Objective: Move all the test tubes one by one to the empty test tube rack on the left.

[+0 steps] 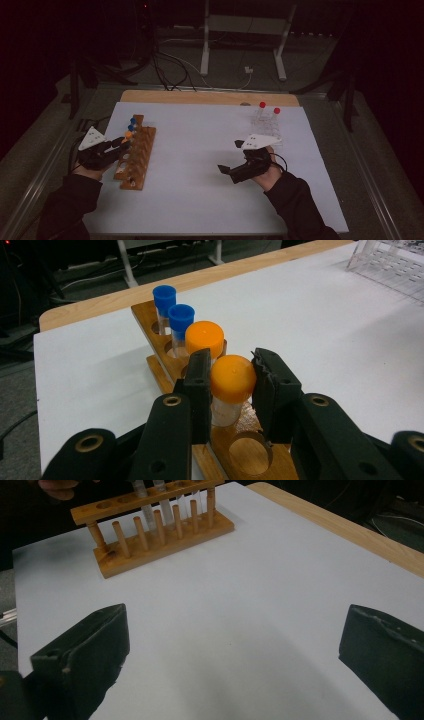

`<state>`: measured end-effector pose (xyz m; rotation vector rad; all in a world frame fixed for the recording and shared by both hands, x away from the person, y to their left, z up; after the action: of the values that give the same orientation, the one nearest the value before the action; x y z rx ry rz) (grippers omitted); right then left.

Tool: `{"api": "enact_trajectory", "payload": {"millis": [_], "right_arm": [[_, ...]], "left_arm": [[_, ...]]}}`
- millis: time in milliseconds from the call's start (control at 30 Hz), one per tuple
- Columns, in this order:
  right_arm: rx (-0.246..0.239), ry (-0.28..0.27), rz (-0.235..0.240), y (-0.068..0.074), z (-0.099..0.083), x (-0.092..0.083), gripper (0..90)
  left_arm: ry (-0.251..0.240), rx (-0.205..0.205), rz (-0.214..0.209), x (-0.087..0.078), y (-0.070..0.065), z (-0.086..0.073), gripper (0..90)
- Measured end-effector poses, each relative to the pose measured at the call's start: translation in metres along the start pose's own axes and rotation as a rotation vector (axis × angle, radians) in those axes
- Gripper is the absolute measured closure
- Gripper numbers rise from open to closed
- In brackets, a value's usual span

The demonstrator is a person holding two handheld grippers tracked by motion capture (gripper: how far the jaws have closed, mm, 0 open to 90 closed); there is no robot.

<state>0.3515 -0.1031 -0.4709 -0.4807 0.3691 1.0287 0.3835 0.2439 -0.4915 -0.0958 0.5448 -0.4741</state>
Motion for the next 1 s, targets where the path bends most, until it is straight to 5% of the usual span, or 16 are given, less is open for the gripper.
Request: {"api": "enact_trajectory", "payload": {"millis": [200,367,533,700,900,1000], "right_arm": [[0.002,-0.007,-0.002,-0.001,0.002,-0.002,0.0],[0.001,-0.013,-0.01,-0.004,0.005,-0.005,0.0],[0.007,-0.024,-0.035,-0.013,0.007,-0.013,0.0],[0.018,-0.038,-0.094,-0.032,0.009,-0.025,0.0],[0.04,-0.037,-0.18,-0.067,0.005,-0.042,0.0],[0.068,-0.031,-0.214,-0.086,-0.004,-0.049,0.0]], "left_arm": [[-0.011,-0.019,-0.011,-0.002,-0.001,0.002,65.7],[-0.037,-0.023,-0.03,-0.01,-0.011,0.01,40.2],[-0.061,-0.017,-0.093,-0.018,-0.035,0.017,16.2],[-0.051,-0.005,-0.184,-0.021,-0.063,0.02,2.8],[-0.042,0.006,-0.294,-0.02,-0.092,0.016,1.3],[-0.043,0.018,-0.315,-0.018,-0.101,0.012,1.3]]}}
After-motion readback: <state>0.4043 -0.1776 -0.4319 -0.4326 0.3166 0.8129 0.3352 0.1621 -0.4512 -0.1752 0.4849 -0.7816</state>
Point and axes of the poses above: each handheld gripper's, and its own axes: x roughly forward along the jaws, z roughly out of its top, y roughly to its left, the point moved 9 cm from there along x, roughly forward along the jaws, and after that the axes turned 15 degrees about -x, right-handed, at the moved point
